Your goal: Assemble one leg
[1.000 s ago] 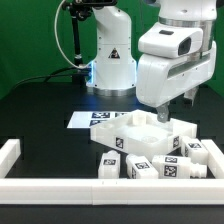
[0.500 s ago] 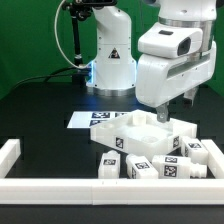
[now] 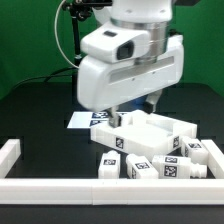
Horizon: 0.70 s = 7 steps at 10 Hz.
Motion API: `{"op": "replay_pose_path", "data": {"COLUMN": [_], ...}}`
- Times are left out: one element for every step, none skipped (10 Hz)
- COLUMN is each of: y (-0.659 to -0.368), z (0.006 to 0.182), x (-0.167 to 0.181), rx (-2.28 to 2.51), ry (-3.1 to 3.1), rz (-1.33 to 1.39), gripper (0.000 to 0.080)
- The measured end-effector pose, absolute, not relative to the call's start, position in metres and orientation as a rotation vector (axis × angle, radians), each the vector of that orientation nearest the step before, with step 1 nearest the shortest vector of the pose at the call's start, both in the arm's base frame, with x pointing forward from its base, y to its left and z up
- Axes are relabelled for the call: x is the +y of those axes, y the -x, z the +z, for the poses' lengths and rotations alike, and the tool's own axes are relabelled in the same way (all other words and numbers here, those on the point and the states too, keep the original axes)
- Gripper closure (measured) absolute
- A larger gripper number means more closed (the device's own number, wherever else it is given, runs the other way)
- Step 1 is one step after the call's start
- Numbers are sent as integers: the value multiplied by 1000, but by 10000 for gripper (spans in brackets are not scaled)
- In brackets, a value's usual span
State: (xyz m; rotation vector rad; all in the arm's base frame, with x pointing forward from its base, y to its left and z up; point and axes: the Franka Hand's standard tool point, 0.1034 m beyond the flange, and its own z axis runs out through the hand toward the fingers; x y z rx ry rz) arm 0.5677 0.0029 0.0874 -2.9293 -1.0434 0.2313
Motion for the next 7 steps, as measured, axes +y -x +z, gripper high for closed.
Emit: {"op": "replay_pose_path", "data": {"y": [-567,-567,-566,-569,-579,-592,-594], "z": [87,86,84,73,64,57,47], "x": [5,3,1,-14,-31,-41,-41], "rx": [-1048,-1046,-1040,-1002,-963,-940,-933], "ry": [2927,2928,2928,2938,2945,2959,2965], "rz": [233,234,240,270,318,316,307], "gripper": [150,150,150,150,150,150,150]}}
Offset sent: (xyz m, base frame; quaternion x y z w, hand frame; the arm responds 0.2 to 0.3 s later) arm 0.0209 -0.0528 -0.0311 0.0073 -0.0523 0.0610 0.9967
